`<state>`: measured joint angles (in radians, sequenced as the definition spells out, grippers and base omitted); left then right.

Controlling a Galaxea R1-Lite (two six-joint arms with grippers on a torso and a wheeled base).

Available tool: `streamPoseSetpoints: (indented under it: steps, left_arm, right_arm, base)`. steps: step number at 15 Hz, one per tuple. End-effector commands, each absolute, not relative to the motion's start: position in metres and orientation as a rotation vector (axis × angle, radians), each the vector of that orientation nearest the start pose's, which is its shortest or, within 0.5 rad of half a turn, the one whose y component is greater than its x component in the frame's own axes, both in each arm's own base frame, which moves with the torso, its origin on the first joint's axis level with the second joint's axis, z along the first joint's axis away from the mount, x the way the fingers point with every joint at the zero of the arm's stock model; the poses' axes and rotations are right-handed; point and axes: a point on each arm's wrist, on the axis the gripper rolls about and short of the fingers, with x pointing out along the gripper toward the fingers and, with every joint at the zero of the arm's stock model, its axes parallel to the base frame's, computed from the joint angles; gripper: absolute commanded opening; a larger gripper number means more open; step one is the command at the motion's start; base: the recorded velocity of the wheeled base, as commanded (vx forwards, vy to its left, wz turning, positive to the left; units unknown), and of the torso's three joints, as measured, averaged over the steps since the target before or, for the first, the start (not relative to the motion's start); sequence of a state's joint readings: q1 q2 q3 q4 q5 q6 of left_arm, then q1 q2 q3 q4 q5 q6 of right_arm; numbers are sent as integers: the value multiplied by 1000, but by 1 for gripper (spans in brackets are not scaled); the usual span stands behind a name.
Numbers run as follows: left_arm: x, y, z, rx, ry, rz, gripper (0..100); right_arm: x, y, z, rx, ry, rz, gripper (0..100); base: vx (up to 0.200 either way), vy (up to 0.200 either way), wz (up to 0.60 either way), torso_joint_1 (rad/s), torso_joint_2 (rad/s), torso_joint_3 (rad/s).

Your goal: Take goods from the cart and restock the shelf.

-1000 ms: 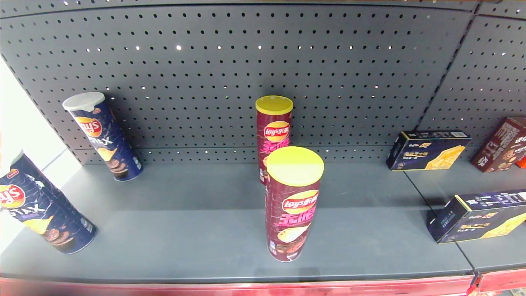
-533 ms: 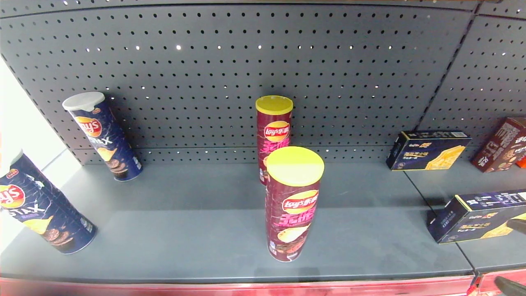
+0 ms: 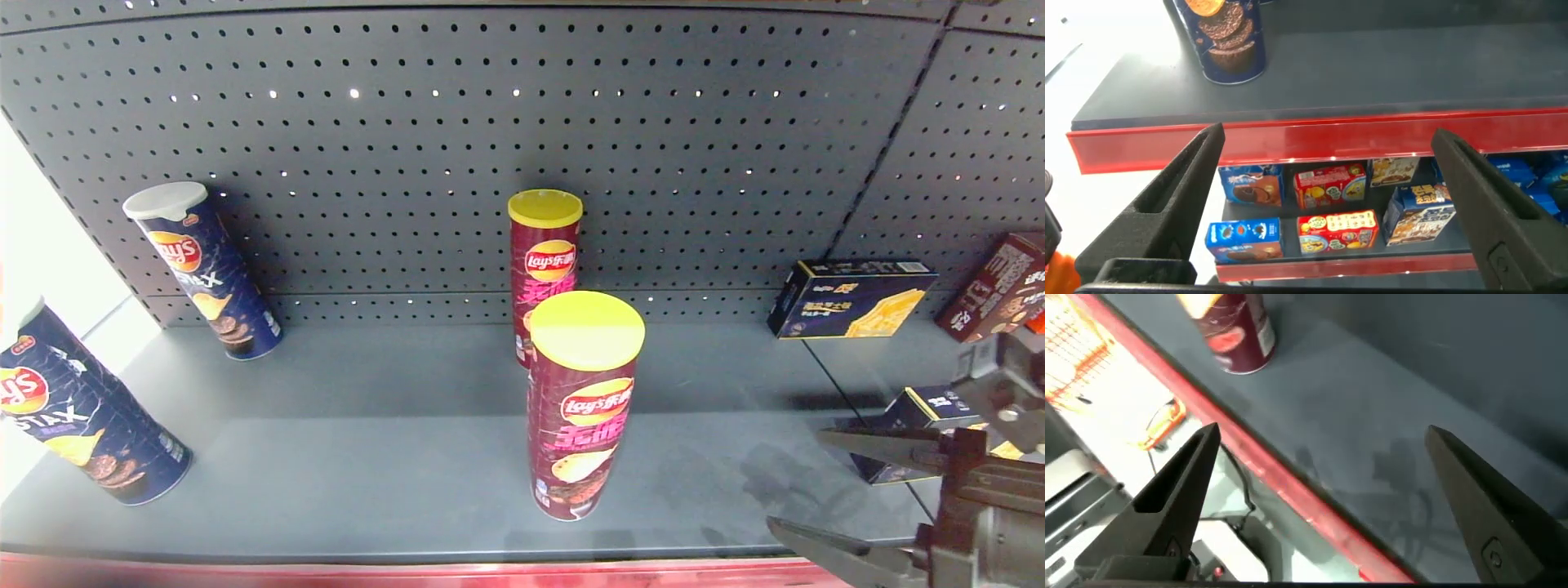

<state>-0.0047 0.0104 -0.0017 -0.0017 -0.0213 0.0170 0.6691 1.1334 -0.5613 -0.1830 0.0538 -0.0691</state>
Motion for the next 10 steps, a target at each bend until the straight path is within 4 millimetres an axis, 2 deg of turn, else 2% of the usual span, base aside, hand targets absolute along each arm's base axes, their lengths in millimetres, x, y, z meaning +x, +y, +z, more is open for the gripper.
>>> streamPoseSetpoints:
  steps: [1, 6, 10]
  left_arm:
    - [-22, 0, 76, 17, 9, -26, 100]
    - [-22, 0, 76, 17, 7, -26, 100]
    - [-22, 0, 76, 18, 9, -26, 100]
  right_arm:
    - [151, 129, 186, -229, 441, 719, 100]
    - [186, 165, 189, -234, 461, 688, 100]
    - [203, 178, 193, -227, 450, 679, 100]
  base:
    - [0, 0, 0, 0, 0, 0]
    - [0, 0, 0, 0, 0, 0]
    - [0, 0, 0, 0, 0, 0]
